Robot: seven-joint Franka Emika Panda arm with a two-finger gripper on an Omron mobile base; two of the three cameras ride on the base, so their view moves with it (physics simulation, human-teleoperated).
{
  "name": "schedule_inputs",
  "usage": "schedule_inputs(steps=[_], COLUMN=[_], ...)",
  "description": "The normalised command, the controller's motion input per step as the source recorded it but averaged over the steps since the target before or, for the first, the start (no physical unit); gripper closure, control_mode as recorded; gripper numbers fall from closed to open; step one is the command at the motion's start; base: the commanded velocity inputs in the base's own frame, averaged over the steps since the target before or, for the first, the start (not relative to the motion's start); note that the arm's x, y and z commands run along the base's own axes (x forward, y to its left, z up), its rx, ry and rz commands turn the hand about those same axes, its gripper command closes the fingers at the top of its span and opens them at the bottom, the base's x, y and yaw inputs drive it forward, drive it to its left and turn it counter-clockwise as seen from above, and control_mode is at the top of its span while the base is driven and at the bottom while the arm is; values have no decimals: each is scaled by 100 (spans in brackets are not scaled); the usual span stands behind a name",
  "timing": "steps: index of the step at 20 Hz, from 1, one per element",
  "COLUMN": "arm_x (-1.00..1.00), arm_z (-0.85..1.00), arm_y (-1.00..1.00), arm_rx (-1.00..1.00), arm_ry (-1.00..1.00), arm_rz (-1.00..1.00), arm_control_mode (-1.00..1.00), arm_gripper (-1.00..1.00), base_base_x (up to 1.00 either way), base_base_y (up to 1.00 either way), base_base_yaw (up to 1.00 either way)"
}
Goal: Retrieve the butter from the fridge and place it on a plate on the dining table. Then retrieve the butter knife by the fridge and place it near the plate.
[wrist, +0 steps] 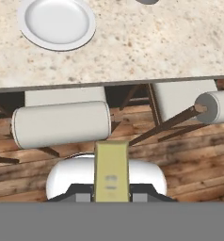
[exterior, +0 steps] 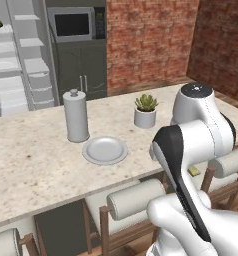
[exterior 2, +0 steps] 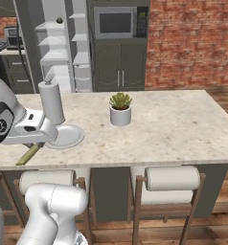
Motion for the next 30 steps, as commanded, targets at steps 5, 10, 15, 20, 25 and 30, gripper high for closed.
schedule_inputs(steps=[5,10,15,20,25,30], arm_x=[0,0,49,93,96,89], arm_z=[0,0,-12,-25,-24,-26], arm_y=[0,0,1,19,57,60], arm_rx=[0,0,12,20,8,1], arm_ry=[0,0,0,5,5,0], arm_rz=[0,0,2,5,0,-4], arm_control_mode=[100,100,-100,-100,-100,-100], arm_gripper=[100,100,100,100,100,100], base_base_x=[29,0,0,0,0,0], base_base_y=[8,0,0,0,0,0], base_base_yaw=[0,0,0,0,0,0])
